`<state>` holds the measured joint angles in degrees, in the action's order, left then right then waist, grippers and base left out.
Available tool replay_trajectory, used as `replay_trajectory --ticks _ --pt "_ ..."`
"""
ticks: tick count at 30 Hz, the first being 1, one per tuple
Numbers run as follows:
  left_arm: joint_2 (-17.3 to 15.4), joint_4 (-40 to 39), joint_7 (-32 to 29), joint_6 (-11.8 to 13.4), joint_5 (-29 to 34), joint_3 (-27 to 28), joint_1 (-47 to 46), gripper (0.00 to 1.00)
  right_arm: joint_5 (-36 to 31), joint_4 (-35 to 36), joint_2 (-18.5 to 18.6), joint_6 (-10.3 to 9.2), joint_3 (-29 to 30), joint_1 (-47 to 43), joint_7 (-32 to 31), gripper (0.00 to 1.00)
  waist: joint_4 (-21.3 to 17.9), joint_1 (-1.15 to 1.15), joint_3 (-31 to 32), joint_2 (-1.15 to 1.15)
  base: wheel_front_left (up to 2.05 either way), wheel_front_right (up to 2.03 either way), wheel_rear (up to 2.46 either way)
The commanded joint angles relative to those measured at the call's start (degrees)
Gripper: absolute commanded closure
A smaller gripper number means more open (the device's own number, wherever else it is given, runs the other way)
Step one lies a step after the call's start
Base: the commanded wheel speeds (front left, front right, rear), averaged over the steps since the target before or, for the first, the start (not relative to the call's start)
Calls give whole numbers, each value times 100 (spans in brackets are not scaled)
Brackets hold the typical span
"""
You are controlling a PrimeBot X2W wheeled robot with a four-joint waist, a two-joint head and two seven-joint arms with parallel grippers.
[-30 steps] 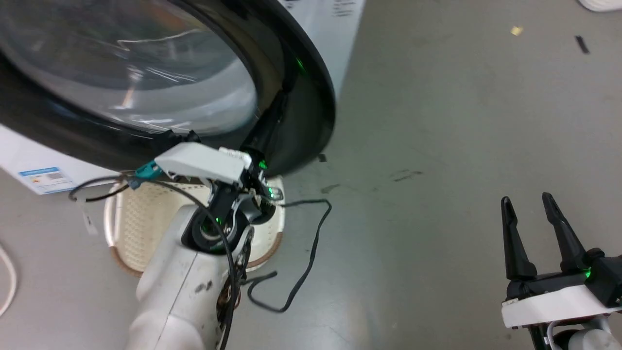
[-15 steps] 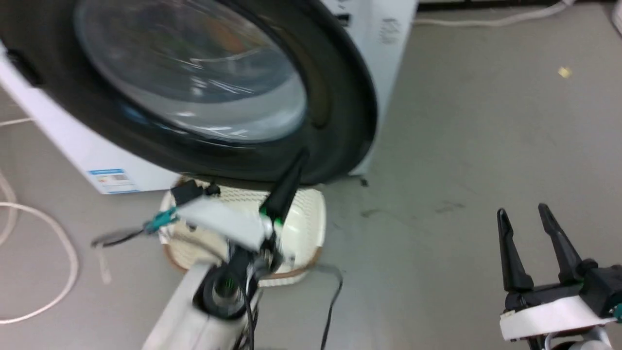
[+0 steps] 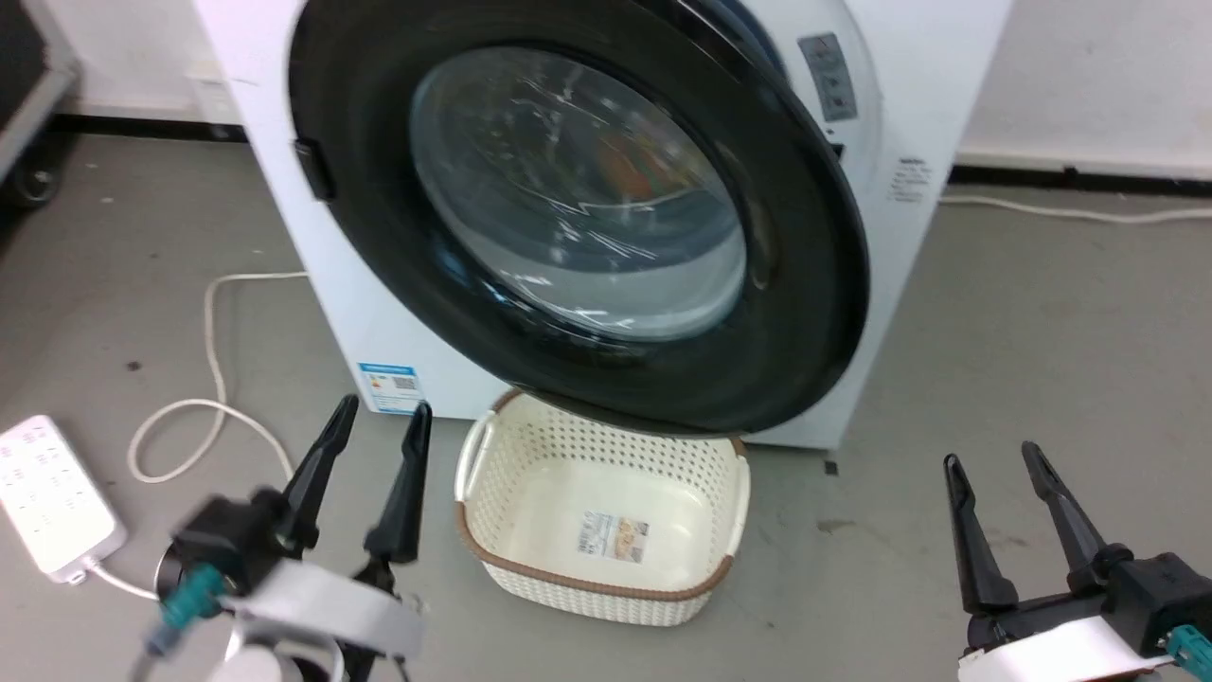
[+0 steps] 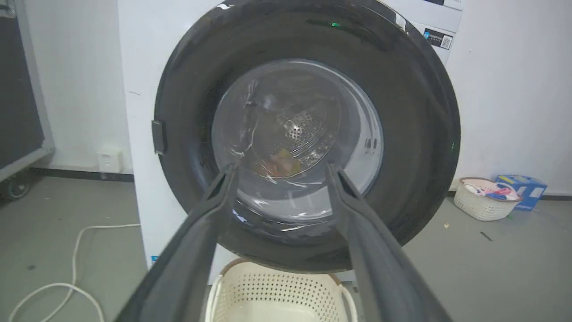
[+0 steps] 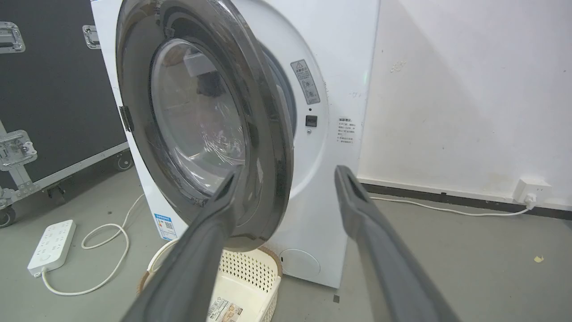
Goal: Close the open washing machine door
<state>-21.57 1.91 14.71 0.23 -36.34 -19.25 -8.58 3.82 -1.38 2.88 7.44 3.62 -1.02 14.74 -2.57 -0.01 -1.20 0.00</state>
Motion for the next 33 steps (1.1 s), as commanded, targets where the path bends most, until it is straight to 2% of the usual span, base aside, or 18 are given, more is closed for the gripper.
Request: replay_trajectory --ticks 1,6,9,16,17,18,25,33 --pt "65 -122 26 131 419 46 188 0 -16 22 -1 5 -14 -74 26 0 151 1 131 0 0 0 0" --pt "291 -382 28 594 1801 211 708 0 -32 12 -1 5 -118 -183 26 0 290 1 194 0 0 0 0" --pt "438 -434 28 758 2227 220 911 0 -46 7 -1 5 -159 -215 26 0 358 1 196 0 0 0 0" --pt "581 -385 29 761 2831 104 987 0 -113 23 -1 5 -197 -208 26 0 551 1 15 0 0 0 0" --pt "622 -383 29 740 2852 94 958 0 -131 -10 -1 5 -225 -205 26 16 582 1 -37 0 0 0 0" --pt "657 -385 29 721 2874 91 918 0 -172 -35 -1 5 -266 -186 26 100 614 1 -97 0 0 0 0" --pt "904 -436 29 608 2970 161 642 0 -395 -110 71 5 -534 431 -143 100 796 1 -595 0 0 0 0" --pt "1153 -500 29 445 3061 207 270 0 18 -607 1071 5 -965 1796 -652 100 1012 1 -1275 0 0 0 0"
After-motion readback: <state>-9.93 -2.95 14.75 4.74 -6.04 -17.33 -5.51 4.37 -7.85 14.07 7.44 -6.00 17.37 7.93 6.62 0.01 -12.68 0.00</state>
